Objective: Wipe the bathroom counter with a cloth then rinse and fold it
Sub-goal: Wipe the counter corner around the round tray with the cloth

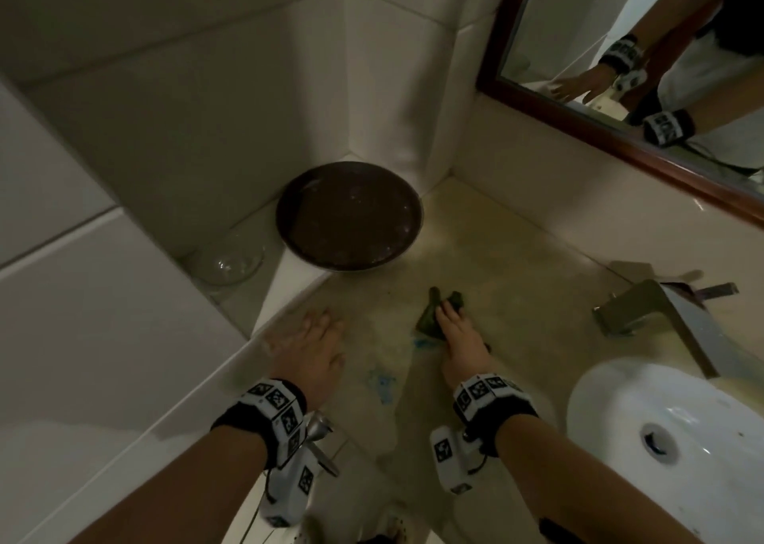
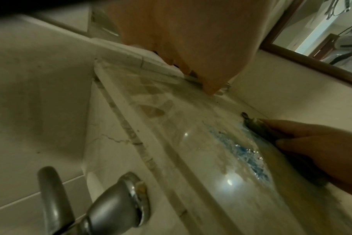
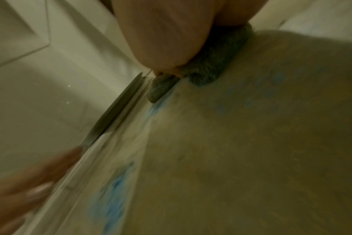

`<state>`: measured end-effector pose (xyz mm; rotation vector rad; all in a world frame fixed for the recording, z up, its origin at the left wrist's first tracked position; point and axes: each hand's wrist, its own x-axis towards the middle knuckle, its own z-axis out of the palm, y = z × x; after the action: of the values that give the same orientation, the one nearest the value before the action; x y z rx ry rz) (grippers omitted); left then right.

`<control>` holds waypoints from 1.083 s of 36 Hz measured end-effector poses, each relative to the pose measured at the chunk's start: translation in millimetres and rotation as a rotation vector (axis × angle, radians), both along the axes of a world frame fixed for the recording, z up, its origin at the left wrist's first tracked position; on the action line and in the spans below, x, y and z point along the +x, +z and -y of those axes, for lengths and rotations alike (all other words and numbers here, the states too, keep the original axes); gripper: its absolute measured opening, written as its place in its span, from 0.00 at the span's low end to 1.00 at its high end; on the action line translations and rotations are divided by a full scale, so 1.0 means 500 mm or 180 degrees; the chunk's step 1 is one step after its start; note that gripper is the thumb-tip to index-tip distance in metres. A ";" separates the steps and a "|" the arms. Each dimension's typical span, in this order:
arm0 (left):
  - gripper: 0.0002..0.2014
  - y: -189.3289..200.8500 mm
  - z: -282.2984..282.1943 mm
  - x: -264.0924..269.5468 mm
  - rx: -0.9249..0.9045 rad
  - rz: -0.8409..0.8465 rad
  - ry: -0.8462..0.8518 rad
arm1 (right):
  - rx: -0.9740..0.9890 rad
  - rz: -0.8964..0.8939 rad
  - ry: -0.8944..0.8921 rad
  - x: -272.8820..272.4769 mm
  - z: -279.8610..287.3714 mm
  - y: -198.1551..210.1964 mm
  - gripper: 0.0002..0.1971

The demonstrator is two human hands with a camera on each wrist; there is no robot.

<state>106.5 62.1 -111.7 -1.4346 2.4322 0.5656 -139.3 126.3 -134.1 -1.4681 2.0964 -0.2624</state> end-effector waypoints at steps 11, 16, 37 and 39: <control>0.29 0.002 0.011 0.036 -0.0016 0.0056 -0.0077 | -0.0544 0.0917 -0.0296 -0.047 0.011 0.029 0.25; 0.31 0.005 0.033 0.050 -0.0009 -0.0085 0.0155 | -0.0629 0.0907 -0.1439 -0.116 0.047 0.044 0.21; 0.36 0.022 0.064 0.063 0.0300 0.0189 0.0405 | 0.0111 -0.0196 0.1440 0.100 0.160 0.013 0.32; 0.36 0.022 0.063 0.064 0.0305 0.0178 0.0403 | 0.0064 -0.0076 0.1611 0.103 0.148 0.016 0.33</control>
<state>138.3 30.5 -100.8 -1.5508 2.2518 0.6515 -87.5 52.2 -126.1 -1.9303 1.6635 -0.0275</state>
